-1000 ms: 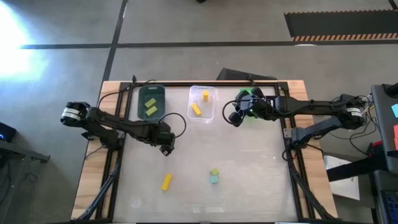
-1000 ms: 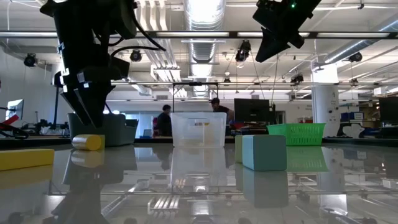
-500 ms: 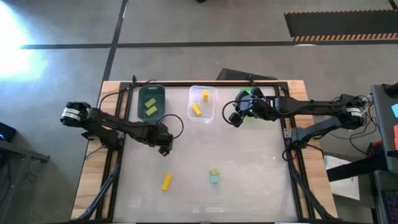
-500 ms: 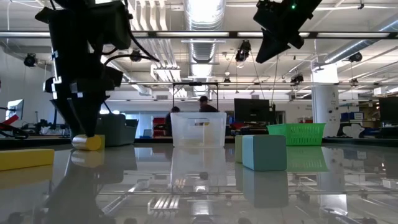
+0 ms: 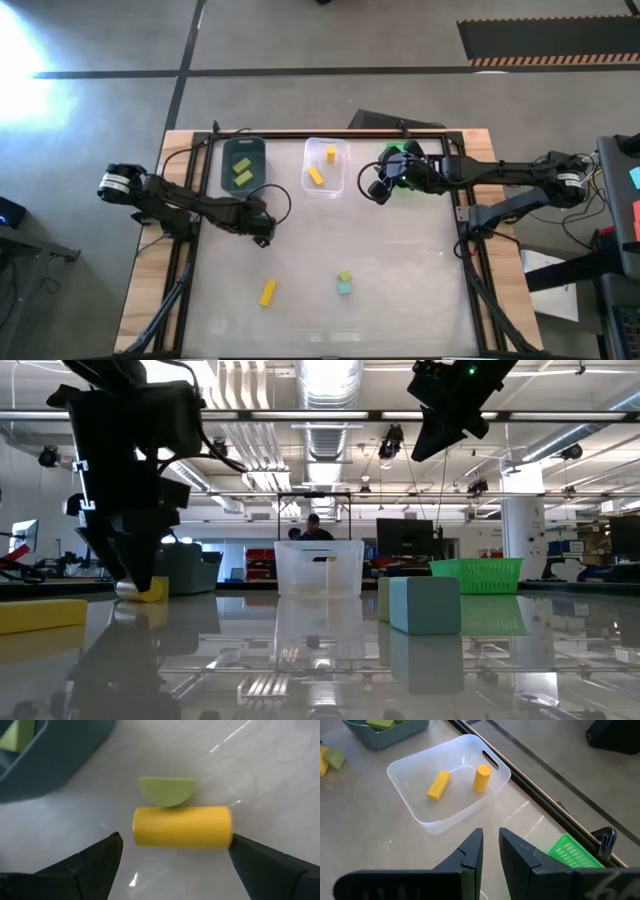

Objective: Sort & place blocks by color
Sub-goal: Put the yellow block into the transparent bin, then put the green block into the blue bin

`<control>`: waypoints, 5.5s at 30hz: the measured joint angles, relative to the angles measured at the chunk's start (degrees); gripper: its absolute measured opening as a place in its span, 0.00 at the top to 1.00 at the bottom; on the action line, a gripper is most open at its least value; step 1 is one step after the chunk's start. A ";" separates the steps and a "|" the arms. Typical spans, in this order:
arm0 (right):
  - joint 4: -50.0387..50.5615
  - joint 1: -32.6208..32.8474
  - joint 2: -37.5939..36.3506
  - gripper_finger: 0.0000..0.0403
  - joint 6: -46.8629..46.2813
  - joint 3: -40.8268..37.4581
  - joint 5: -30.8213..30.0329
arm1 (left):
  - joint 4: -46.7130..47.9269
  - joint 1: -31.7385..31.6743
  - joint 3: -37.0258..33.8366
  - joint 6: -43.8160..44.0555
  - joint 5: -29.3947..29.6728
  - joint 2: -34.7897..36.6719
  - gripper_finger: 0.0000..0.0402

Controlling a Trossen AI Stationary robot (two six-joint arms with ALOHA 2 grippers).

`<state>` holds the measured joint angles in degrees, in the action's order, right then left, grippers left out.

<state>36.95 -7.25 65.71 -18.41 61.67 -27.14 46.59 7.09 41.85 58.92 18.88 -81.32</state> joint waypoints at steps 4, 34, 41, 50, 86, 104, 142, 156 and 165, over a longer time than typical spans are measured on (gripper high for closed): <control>-0.02 0.00 0.00 0.87 0.00 0.00 0.00 | -1.73 0.00 -1.73 0.80 0.04 -0.01 0.15; -19.30 4.32 0.16 0.87 12.62 -10.25 9.46 | -20.13 5.75 3.79 -17.02 2.23 0.75 0.33; -53.40 12.05 2.27 0.87 31.85 -24.00 21.51 | -48.42 7.03 3.71 -37.50 -2.66 3.14 0.32; -62.91 21.06 2.48 0.83 43.36 -26.49 3.48 | -58.42 0.44 7.16 -44.35 -6.46 3.71 0.31; -43.51 26.12 -9.90 0.84 22.12 -26.45 1.57 | -23.26 -28.52 33.51 -69.73 -11.41 -24.46 0.30; -43.21 26.10 -9.79 0.84 19.15 -26.45 1.57 | -23.31 -28.16 33.86 -69.38 -11.39 -23.67 0.19; -43.63 26.10 -9.25 0.84 19.47 -26.44 1.46 | -8.17 -6.68 3.94 -68.25 -10.41 1.55 0.19; -43.65 26.10 -9.25 0.84 19.47 -26.45 1.46 | -9.27 -7.64 -0.95 -68.90 -4.62 1.49 0.19; -43.63 26.10 -9.25 0.84 19.47 -26.57 1.46 | -12.08 -9.04 -1.99 -68.86 -3.54 1.45 0.34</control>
<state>-6.68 18.85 56.47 1.06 35.10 -25.67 34.51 -1.95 39.86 -9.93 15.33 -79.87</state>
